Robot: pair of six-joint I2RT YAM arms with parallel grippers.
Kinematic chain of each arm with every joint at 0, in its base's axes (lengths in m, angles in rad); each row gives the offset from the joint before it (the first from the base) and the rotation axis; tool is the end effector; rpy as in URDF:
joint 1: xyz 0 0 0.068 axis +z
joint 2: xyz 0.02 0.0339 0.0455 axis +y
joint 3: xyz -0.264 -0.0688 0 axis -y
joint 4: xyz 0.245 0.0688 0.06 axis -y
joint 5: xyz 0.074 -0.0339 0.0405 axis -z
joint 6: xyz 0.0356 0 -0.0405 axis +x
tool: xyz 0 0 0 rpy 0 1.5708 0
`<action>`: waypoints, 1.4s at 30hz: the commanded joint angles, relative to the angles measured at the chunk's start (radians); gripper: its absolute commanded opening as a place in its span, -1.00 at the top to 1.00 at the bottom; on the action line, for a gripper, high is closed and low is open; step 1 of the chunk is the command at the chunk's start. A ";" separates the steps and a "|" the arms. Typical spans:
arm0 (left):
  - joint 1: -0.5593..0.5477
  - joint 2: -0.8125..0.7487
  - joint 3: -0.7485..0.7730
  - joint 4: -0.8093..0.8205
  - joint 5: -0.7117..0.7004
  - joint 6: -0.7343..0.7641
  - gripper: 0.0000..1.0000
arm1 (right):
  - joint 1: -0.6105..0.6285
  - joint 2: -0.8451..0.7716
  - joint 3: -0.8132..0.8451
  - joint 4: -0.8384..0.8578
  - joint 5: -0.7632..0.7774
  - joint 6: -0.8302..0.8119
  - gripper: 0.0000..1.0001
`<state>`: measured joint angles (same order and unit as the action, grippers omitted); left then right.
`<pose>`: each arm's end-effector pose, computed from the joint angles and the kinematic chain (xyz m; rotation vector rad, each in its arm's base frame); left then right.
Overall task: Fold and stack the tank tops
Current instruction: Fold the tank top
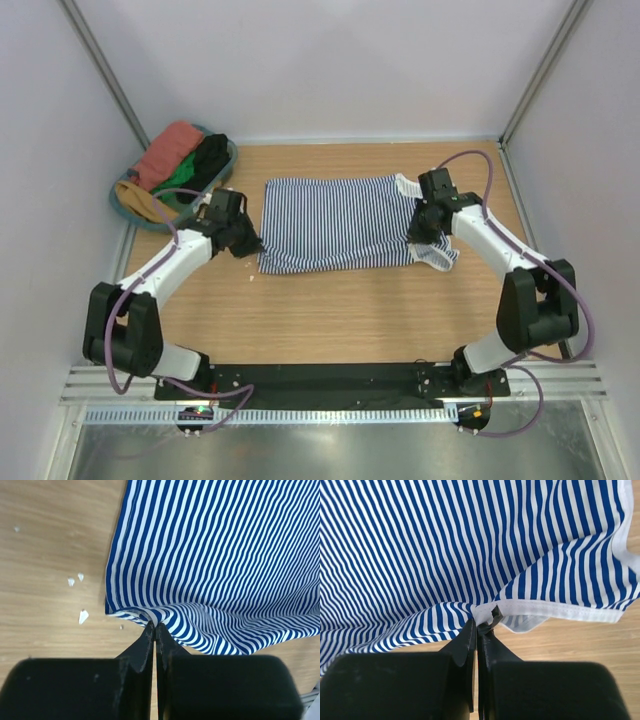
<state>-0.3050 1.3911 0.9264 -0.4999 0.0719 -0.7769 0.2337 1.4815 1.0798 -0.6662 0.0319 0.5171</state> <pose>0.2674 -0.0869 0.2271 -0.5823 2.5476 -0.5014 0.2904 0.0680 0.2399 0.3856 2.6263 0.2106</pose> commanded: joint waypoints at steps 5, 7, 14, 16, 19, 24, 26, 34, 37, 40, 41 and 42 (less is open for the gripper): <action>0.084 0.169 0.187 -0.016 0.014 0.021 1.00 | -0.007 0.195 0.222 -0.045 0.068 -0.034 0.89; 0.105 0.233 0.236 -0.014 0.037 0.021 1.00 | -0.014 0.253 0.274 -0.044 0.053 -0.029 0.89; 0.121 0.387 0.371 -0.015 0.065 0.019 1.00 | -0.019 0.413 0.419 -0.056 0.059 -0.023 0.88; 0.122 0.440 0.417 -0.014 0.078 0.016 1.00 | -0.022 0.444 0.457 -0.058 0.060 -0.019 0.86; 0.122 0.499 0.480 -0.022 0.075 0.018 1.00 | -0.034 0.496 0.508 -0.055 0.057 -0.012 0.86; 0.135 0.549 0.549 -0.023 0.062 0.001 1.00 | -0.060 0.559 0.568 -0.052 0.060 -0.006 0.77; 0.138 0.578 0.568 -0.022 0.075 -0.008 0.99 | -0.065 0.574 0.591 -0.052 0.063 -0.002 0.60; 0.142 0.470 0.470 -0.020 0.019 0.002 -0.33 | -0.076 0.406 0.433 0.031 0.097 -0.006 -0.20; 0.142 0.382 0.401 -0.015 0.017 0.010 -0.35 | -0.077 0.335 0.339 0.059 0.086 -0.014 -0.15; 0.136 0.301 0.310 -0.002 0.020 0.024 -0.33 | -0.076 0.237 0.221 0.091 0.085 -0.020 -0.15; 0.135 0.281 0.287 0.003 0.025 0.027 -0.33 | -0.077 0.193 0.192 0.099 0.082 -0.023 -0.18; 0.127 0.264 0.261 0.014 0.026 0.027 -0.32 | -0.076 0.174 0.140 0.109 0.085 -0.020 -0.20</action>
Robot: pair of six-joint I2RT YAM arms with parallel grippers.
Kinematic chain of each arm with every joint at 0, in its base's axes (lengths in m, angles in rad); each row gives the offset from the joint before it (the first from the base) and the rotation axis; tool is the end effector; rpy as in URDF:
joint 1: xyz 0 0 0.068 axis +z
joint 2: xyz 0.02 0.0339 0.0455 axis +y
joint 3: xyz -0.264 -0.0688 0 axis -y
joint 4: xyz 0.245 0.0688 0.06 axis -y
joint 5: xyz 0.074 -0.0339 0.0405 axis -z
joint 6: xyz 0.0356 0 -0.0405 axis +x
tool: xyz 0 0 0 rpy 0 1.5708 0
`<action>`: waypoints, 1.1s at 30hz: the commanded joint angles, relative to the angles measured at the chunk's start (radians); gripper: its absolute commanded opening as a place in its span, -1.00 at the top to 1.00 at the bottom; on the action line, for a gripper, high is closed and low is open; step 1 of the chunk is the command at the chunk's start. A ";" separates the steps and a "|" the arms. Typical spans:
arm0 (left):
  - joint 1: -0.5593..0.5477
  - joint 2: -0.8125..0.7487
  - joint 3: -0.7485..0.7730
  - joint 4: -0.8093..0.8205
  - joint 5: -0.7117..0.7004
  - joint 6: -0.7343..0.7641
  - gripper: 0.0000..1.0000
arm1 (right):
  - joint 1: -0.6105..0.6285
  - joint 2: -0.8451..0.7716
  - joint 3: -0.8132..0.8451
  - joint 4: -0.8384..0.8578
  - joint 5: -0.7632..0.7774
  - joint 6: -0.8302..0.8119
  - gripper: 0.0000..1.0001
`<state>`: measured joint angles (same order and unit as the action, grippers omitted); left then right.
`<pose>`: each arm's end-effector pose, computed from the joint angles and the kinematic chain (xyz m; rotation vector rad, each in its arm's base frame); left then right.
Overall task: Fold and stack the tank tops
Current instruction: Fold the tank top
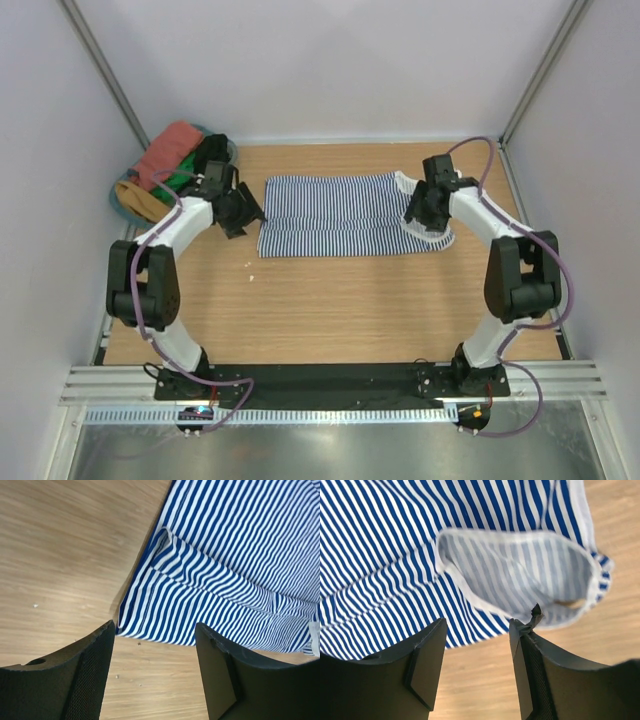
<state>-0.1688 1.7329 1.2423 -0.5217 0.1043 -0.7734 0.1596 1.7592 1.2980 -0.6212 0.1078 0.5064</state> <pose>0.3591 -0.0650 0.2187 -0.7515 2.5430 -0.4684 0.3628 0.0545 0.2209 0.4913 2.5988 0.0806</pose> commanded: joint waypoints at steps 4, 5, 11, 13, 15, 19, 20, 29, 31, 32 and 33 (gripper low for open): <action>-0.032 -0.139 -0.179 0.086 0.008 0.026 -0.36 | -0.003 -0.161 -0.170 0.084 -0.002 0.003 -0.32; -0.035 -0.141 -0.193 0.104 0.008 0.026 -0.38 | -0.002 -0.164 -0.181 0.089 -0.005 0.007 -0.33; -0.040 -0.082 -0.204 0.114 0.011 0.026 -0.35 | -0.003 -0.089 -0.177 0.090 0.019 0.006 -0.26; -0.040 -0.069 -0.204 0.117 0.009 0.023 -0.28 | -0.003 -0.057 -0.175 0.098 0.033 0.017 -0.22; -0.040 -0.047 -0.205 0.121 0.014 0.020 -0.20 | -0.002 -0.043 -0.178 0.113 0.049 0.033 -0.18; -0.049 -0.012 -0.211 0.143 0.028 0.014 -0.15 | -0.003 -0.018 -0.201 0.159 0.029 0.060 -0.08; -0.052 -0.003 -0.210 0.147 0.029 0.014 -0.15 | -0.003 0.000 -0.200 0.163 0.027 0.063 -0.03; -0.069 0.065 -0.195 0.155 -0.008 0.006 0.68 | -0.002 0.026 -0.210 0.169 0.081 0.083 0.81; -0.067 0.047 -0.211 0.158 -0.015 0.008 0.91 | -0.002 -0.010 -0.247 0.170 0.092 0.090 0.95; -0.067 0.036 -0.230 0.158 -0.020 0.008 1.00 | -0.002 -0.026 -0.273 0.166 0.099 0.093 0.98; -0.067 0.025 -0.240 0.160 -0.021 0.010 1.00 | -0.002 -0.053 -0.288 0.164 0.099 0.102 0.98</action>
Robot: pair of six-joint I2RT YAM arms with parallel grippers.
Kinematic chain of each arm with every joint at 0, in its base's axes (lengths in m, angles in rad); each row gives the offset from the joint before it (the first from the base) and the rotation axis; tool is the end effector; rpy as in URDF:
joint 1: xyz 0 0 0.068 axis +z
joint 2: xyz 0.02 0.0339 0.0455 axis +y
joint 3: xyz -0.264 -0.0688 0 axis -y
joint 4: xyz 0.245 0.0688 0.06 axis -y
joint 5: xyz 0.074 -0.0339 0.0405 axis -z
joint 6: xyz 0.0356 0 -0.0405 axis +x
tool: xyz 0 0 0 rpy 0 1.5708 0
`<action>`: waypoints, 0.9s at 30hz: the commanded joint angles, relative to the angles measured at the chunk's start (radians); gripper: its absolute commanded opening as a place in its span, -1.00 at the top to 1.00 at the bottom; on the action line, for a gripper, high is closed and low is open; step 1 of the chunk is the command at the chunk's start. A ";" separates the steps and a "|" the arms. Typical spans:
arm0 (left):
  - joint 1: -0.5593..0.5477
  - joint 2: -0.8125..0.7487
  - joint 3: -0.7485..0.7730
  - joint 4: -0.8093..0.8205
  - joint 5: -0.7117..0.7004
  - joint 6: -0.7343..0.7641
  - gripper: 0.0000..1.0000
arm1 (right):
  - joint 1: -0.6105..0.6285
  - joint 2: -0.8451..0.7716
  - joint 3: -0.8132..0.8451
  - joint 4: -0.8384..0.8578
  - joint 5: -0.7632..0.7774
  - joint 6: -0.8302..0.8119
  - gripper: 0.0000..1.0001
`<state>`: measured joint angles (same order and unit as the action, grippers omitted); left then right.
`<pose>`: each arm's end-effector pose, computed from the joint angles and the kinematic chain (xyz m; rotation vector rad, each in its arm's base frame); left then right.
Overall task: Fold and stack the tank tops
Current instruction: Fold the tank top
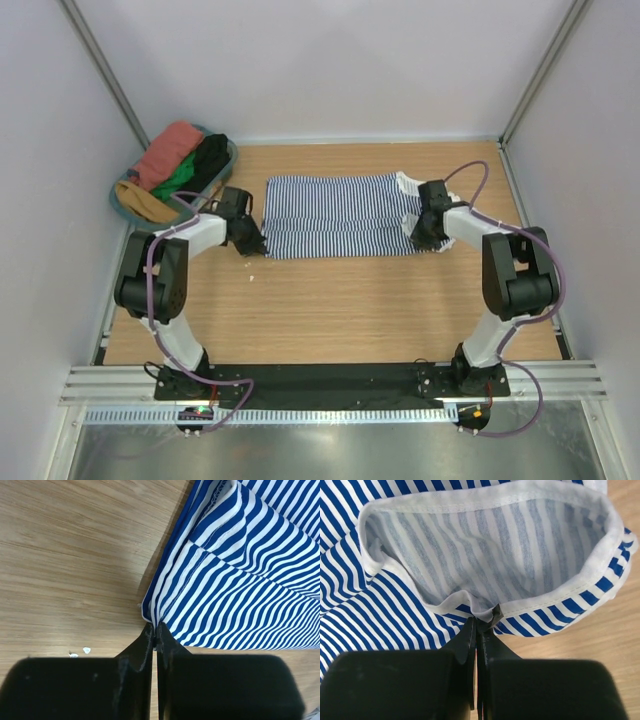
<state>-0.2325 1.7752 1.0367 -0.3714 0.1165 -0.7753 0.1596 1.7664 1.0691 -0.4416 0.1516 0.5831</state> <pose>0.3336 -0.0832 0.1535 -0.7030 2.6671 -0.4533 0.3398 0.0493 0.1620 0.6081 2.6159 0.0237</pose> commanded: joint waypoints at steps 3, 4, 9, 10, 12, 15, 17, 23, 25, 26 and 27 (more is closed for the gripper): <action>-0.011 -0.080 -0.096 0.008 -0.028 0.013 1.00 | -0.003 -0.105 -0.113 -0.051 0.049 0.043 0.98; -0.014 -0.100 -0.118 0.011 -0.028 0.010 1.00 | -0.003 -0.137 -0.130 -0.060 0.039 0.055 0.98; -0.036 -0.282 -0.288 0.009 -0.026 -0.038 1.00 | 0.003 -0.271 -0.251 -0.157 0.022 0.110 0.98; -0.036 -0.315 -0.312 0.008 -0.021 -0.045 1.00 | 0.001 -0.318 -0.268 -0.172 0.035 0.139 0.98; -0.037 -0.396 -0.380 0.003 -0.015 -0.076 1.00 | 0.001 -0.363 -0.313 -0.232 0.058 0.172 0.98; -0.036 -0.492 -0.461 0.002 0.008 -0.111 0.98 | 0.001 -0.465 -0.365 -0.256 0.033 0.196 0.92; -0.036 -0.549 -0.498 -0.003 0.009 -0.125 0.73 | 0.003 -0.536 -0.382 -0.270 0.031 0.208 0.71; -0.039 -0.715 -0.496 -0.130 -0.101 -0.101 -0.58 | 0.003 -0.608 -0.333 -0.276 0.066 0.156 0.37; -0.037 -0.730 -0.452 -0.193 -0.158 -0.073 -0.68 | 0.003 -0.585 -0.296 -0.278 0.065 0.115 0.32; -0.037 -0.726 -0.405 -0.205 -0.194 -0.065 -0.70 | 0.003 -0.572 -0.253 -0.273 0.062 0.097 0.32; -0.037 -0.720 -0.382 -0.211 -0.204 -0.052 -0.71 | 0.003 -0.556 -0.232 -0.258 0.018 0.069 0.31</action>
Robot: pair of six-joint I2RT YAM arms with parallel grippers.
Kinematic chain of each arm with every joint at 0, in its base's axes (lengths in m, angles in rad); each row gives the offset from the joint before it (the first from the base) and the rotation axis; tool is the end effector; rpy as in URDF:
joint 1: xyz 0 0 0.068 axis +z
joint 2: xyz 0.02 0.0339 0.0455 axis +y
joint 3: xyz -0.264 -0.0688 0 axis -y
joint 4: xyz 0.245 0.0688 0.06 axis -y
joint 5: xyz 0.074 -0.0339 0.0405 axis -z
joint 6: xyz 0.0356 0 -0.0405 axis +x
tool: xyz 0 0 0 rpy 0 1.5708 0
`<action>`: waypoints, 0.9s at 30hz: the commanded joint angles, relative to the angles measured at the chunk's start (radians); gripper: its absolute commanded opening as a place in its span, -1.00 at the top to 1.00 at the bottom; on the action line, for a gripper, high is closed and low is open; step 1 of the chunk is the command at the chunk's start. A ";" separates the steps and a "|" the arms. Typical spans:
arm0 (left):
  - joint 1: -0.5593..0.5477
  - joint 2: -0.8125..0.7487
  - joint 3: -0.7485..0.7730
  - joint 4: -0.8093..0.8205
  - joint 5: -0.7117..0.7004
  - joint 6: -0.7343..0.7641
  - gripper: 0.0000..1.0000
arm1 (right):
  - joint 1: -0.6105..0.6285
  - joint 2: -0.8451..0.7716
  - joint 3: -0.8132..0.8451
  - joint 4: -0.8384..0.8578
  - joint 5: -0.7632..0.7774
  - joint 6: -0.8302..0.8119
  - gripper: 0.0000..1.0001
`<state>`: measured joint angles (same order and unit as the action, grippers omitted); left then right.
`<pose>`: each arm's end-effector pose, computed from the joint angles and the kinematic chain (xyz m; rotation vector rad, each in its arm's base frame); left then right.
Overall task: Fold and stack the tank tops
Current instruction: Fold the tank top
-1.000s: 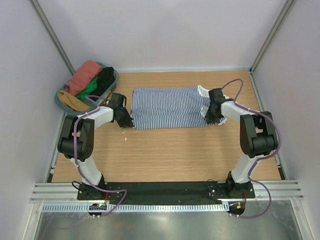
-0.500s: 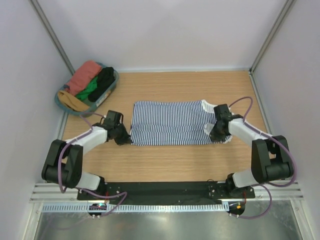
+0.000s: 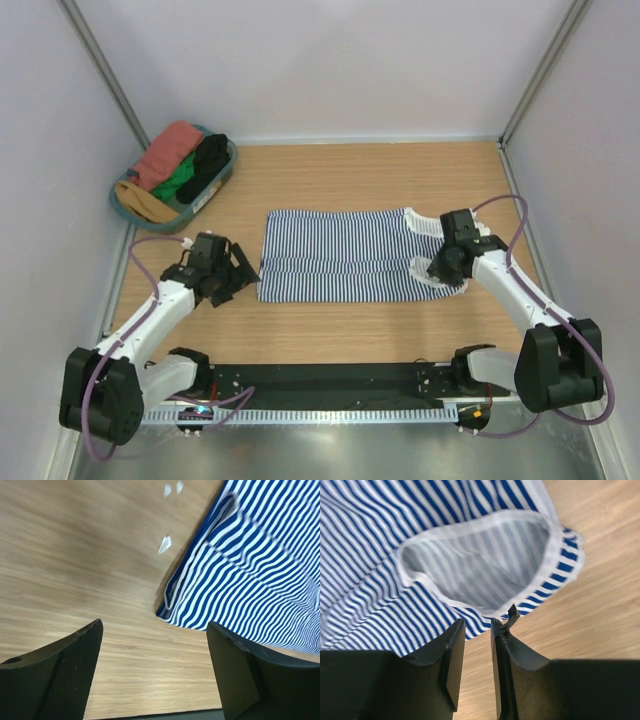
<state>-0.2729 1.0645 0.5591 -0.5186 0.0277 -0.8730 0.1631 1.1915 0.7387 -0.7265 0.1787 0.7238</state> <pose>0.1850 -0.0528 0.1847 -0.7773 2.5473 -0.4359 0.2086 0.0279 0.2047 0.7969 2.5936 0.0113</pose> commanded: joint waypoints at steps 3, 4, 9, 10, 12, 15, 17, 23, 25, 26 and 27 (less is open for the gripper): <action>0.004 0.061 0.198 -0.052 -0.114 0.071 -0.69 | 0.000 0.066 0.160 0.120 -0.160 -0.196 0.27; 0.003 0.090 0.223 -0.032 -0.101 0.075 -0.65 | 0.000 0.094 0.174 0.140 -0.166 -0.217 0.16; 0.004 0.314 0.413 0.031 -0.049 0.109 -0.58 | 0.000 0.230 0.327 0.206 -0.219 -0.227 0.01; 0.004 0.343 0.439 0.035 -0.055 0.111 -0.57 | 0.000 0.258 0.350 0.213 -0.217 -0.230 0.00; 0.003 0.409 0.510 0.054 -0.043 0.123 -0.51 | -0.002 0.347 0.407 0.249 -0.219 -0.236 -0.02; 0.006 0.565 0.607 0.072 -0.040 0.132 -0.48 | 0.000 0.472 0.507 0.256 -0.203 -0.247 -0.05; 0.008 0.627 0.683 0.069 -0.048 0.140 -0.47 | 0.000 0.529 0.570 0.266 -0.193 -0.247 -0.07; 0.032 0.888 0.929 -0.026 -0.055 0.172 -0.43 | -0.002 0.718 0.732 0.233 -0.122 -0.262 -0.10; 0.040 0.929 0.966 -0.044 -0.051 0.180 -0.42 | 0.001 0.770 0.763 0.220 -0.096 -0.268 -0.08; 0.043 0.959 0.985 -0.046 -0.043 0.184 -0.42 | -0.002 0.786 0.783 0.219 -0.096 -0.271 -0.07; 0.046 0.972 0.993 -0.049 -0.040 0.186 -0.41 | 0.000 0.795 0.789 0.219 -0.099 -0.271 -0.05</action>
<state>-0.2459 2.0140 1.5005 -0.5209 -0.0177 -0.7200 0.1616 1.9713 1.4639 -0.5007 0.0391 0.4740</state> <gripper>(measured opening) 0.710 0.533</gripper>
